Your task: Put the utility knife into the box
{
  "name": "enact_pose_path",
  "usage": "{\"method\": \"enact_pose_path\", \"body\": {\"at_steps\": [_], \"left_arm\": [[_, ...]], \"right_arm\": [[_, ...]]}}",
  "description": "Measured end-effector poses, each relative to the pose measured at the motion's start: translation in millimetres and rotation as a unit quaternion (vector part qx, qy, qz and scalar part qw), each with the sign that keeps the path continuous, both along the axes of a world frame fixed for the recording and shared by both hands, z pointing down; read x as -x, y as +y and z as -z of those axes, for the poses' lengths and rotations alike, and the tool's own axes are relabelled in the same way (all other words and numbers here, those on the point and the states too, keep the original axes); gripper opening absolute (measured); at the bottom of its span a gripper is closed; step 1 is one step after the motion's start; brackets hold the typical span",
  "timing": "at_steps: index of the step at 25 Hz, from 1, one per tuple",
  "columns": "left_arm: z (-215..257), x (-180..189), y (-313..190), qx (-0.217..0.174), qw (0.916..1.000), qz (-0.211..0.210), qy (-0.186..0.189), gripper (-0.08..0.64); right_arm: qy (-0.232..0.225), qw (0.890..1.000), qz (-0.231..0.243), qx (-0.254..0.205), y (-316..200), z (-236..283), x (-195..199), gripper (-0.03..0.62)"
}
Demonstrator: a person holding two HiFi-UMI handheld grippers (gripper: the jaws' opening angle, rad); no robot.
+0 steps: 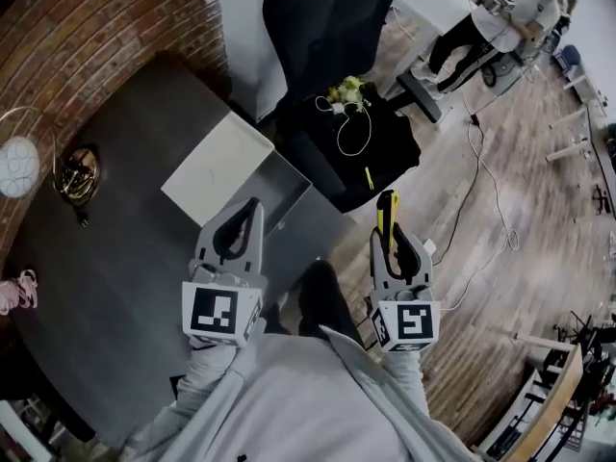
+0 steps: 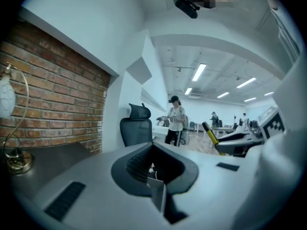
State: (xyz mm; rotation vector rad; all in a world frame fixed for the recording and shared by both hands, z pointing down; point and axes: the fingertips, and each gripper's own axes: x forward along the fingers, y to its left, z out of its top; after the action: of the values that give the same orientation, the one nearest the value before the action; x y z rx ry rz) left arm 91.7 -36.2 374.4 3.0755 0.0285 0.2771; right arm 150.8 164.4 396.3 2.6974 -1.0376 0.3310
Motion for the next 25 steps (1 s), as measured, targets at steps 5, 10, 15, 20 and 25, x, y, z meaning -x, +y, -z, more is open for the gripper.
{"method": "enact_pose_path", "body": {"at_steps": [5,10,15,20,25], "left_arm": [[9,-13,-36,-0.007,0.9937,0.112,0.009,0.020],[20,-5,-61,-0.018,0.9742,0.225,0.007,0.020],[30,13,-80,-0.031,0.9471,0.319,0.000,0.020],[34,26,-86,-0.039,0.9204,0.389,-0.006,0.020],[32,47,-88,-0.040,0.8931,0.448,-0.013,0.019]], "right_arm": [[0.007,0.992,0.126,-0.005,-59,5,-50,0.129],[0.008,0.971,0.239,-0.017,-114,13,-82,0.129],[0.006,0.942,0.334,-0.029,-164,21,-93,0.129],[0.002,0.913,0.405,-0.039,-197,22,-95,0.129],[-0.002,0.883,0.467,-0.043,-223,22,-82,0.129]]}}
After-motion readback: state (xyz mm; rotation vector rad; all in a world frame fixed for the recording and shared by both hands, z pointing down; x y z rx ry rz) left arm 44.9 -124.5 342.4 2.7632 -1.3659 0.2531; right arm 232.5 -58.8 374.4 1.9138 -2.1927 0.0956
